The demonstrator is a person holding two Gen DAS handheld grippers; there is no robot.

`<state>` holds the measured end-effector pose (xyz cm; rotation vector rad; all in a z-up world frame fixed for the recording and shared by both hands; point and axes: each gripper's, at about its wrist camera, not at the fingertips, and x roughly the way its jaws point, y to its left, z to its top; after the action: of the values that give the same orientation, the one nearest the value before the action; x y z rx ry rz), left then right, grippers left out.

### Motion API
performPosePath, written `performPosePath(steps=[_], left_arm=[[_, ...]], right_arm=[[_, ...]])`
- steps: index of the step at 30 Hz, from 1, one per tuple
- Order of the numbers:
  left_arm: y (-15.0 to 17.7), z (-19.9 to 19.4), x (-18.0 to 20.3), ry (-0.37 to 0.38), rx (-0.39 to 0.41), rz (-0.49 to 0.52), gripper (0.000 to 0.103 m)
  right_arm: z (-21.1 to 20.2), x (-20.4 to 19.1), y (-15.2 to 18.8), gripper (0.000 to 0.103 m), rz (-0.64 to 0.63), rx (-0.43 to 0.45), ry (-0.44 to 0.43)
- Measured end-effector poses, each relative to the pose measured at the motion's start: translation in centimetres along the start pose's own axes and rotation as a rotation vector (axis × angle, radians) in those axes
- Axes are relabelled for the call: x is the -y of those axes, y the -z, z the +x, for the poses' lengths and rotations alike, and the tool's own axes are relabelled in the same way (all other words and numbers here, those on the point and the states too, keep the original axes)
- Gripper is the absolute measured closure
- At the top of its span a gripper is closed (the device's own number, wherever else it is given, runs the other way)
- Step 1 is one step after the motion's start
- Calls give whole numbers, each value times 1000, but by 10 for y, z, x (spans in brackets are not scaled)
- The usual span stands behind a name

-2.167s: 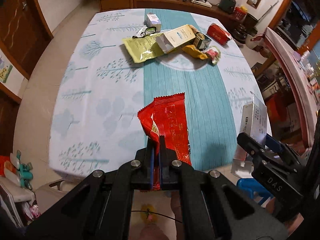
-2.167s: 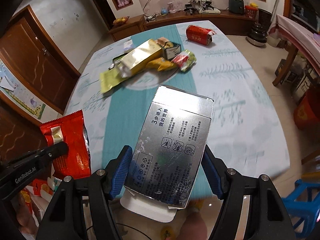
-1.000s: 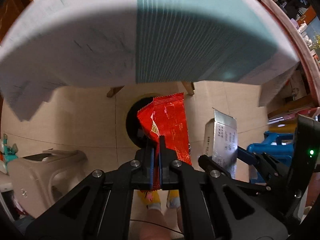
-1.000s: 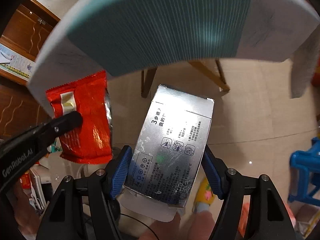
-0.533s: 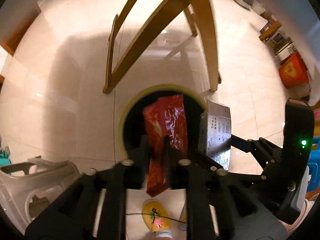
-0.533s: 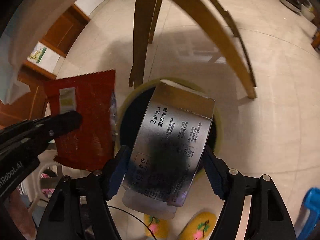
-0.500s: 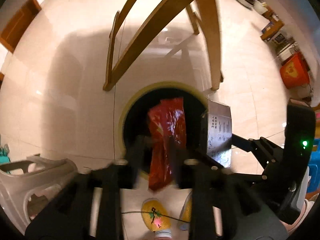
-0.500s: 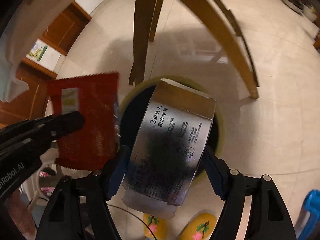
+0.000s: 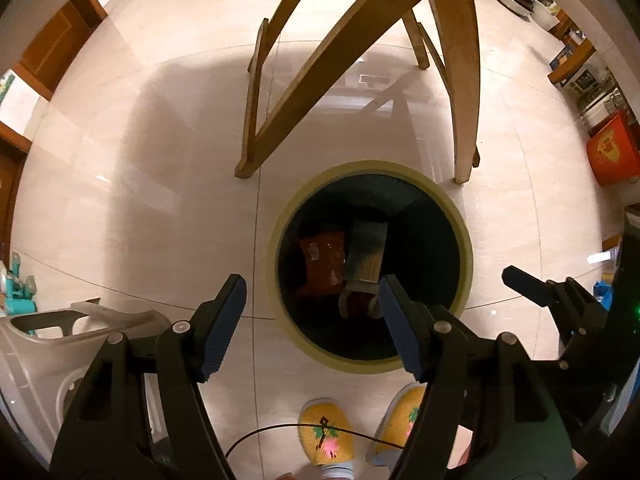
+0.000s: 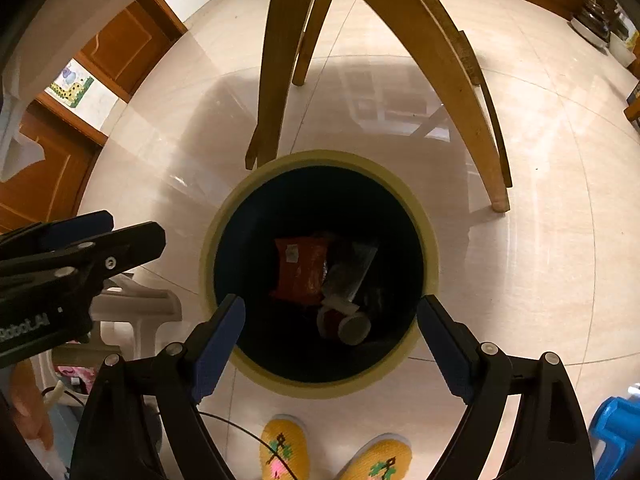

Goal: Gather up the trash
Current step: 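Lower both items under the table into the black bin and open both tools, then raise both tools back above the table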

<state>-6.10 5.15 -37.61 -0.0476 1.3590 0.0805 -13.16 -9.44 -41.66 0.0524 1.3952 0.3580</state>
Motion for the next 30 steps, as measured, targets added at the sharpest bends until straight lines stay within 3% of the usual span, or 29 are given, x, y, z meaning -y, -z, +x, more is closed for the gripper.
performPosePath(steps=[7, 14, 21, 30], left_arm=[[5, -49, -1, -55, -33, -13, 37], [11, -123, -10, -81, -88, -47, 37], [-7, -235, -24, -92, -53, -80, 37], [-46, -392, -38, -96, 80, -81, 37]], right_arm=[[-41, 8, 3, 14, 87, -44, -13], [-133, -5, 2, 14, 151, -52, -30], [-243, -37, -15, 14, 139, 3, -22], [-394, -83, -60, 14, 143, 117, -2]])
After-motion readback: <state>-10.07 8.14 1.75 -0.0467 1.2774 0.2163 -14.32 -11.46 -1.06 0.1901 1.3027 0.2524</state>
